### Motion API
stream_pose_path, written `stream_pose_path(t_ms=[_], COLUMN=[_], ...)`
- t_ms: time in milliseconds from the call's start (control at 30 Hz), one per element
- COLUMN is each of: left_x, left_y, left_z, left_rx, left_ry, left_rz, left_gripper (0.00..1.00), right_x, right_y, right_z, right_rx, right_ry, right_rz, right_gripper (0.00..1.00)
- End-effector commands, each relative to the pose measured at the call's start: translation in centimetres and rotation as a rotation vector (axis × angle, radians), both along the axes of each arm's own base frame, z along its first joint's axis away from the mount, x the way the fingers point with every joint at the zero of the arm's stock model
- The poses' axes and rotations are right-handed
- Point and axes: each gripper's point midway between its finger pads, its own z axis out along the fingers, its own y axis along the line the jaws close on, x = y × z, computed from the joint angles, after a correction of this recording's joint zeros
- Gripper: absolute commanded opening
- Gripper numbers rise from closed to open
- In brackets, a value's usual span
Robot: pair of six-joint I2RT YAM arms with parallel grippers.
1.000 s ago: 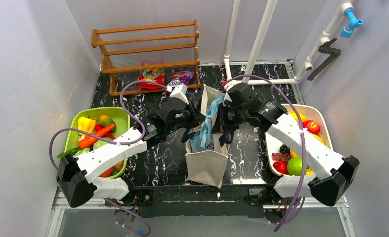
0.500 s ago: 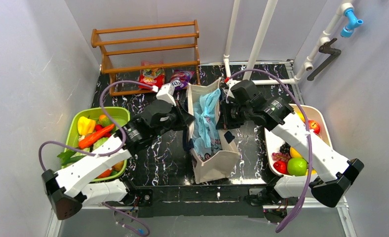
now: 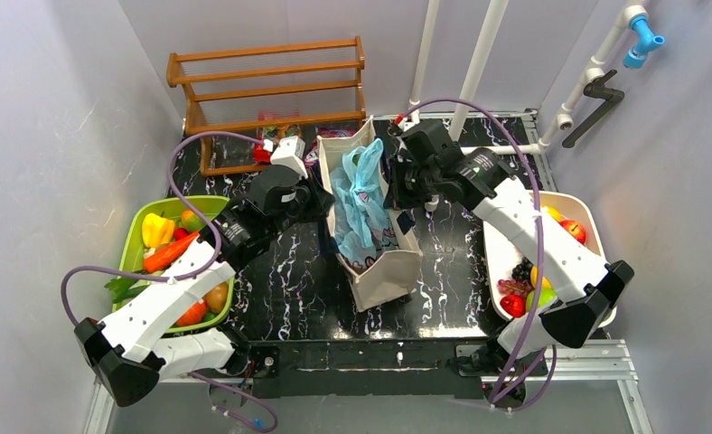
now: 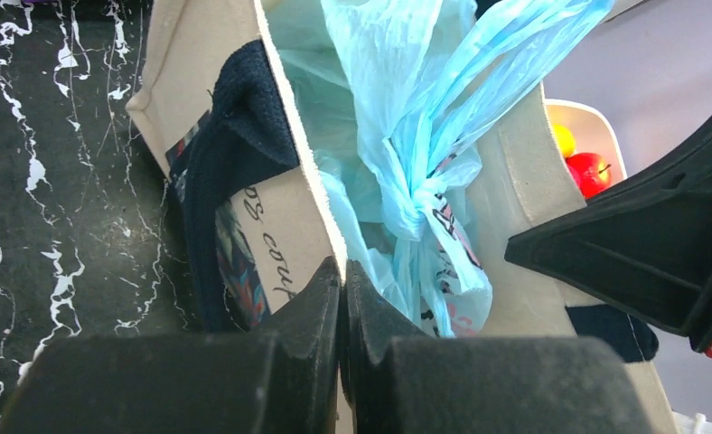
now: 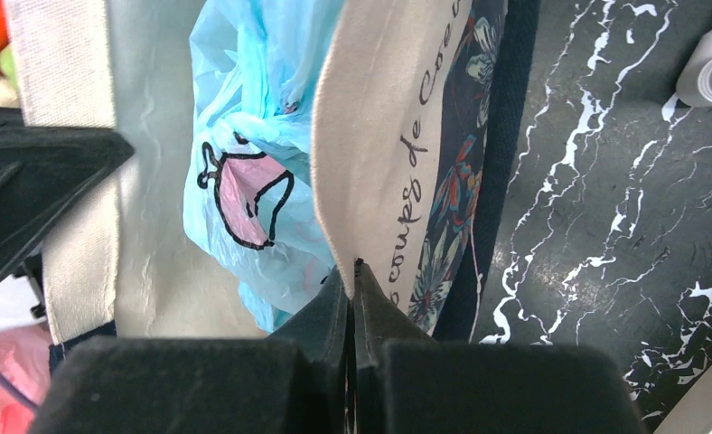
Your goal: Place the food into the grocery bag and tie it
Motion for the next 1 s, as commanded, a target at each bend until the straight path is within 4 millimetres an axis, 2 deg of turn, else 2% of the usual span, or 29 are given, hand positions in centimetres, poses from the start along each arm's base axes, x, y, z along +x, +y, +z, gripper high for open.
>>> stream_pose_path(t_ms=[0, 100, 133, 233, 267, 367, 433, 567, 700, 967], left_x=[1.1, 1.2, 1.1, 0.6, 0.4, -0.1, -0.4, -1.5, -2.7, -3.8], left_y=[0.2, 0.2, 0.4, 0.4, 0.6, 1.4, 2.2, 3.7, 6.5, 11.9], left_z=[3.6, 2.0, 1.6, 1.4, 1.6, 2.0, 2.3, 3.0, 3.9, 3.4], left_rx=[-0.043, -0.017, -0.008, -0.003, -0.003, 0.022, 0.046, 0.099, 0.157, 0.363], left_ry=[-0.115, -0.072, -0.056, -0.044, -0.045, -0.039, -0.032, -0.023, -0.054, -0.138], left_rz=[-0.024, -0.039, -0.042, -0.061, -0.063, -0.053, -0.038, -0.034, 0.008, 0.087], left_gripper=[0.0, 0.0, 0.04, 0.34, 0.45, 0.78, 0.96, 0.98, 0.98, 0.98], right_x=[1.7, 1.3, 1.1, 0.6, 0.5, 0.3, 0.2, 0.1, 0.1, -0.2], right_y=[0.7, 0.7, 0.7, 0.3, 0.1, -0.6, -1.0, -1.5, -2.1, -3.6], right_z=[0.6, -1.4, -1.6, -1.9, -1.9, -1.3, -0.7, 0.8, 2.3, 6.9], right_rx=[0.04, 0.033, 0.037, 0.04, 0.033, 0.019, 0.014, 0.009, 0.01, 0.085], right_ry=[-0.049, 0.001, 0.011, 0.018, 0.018, 0.003, -0.01, -0.036, -0.068, -0.203], right_rz=[-0.057, -0.068, -0.069, -0.071, -0.073, -0.076, -0.078, -0.083, -0.086, -0.102], right_gripper=[0.01, 0.01, 0.01, 0.01, 0.06, 0.37, 0.52, 0.58, 0.59, 0.6])
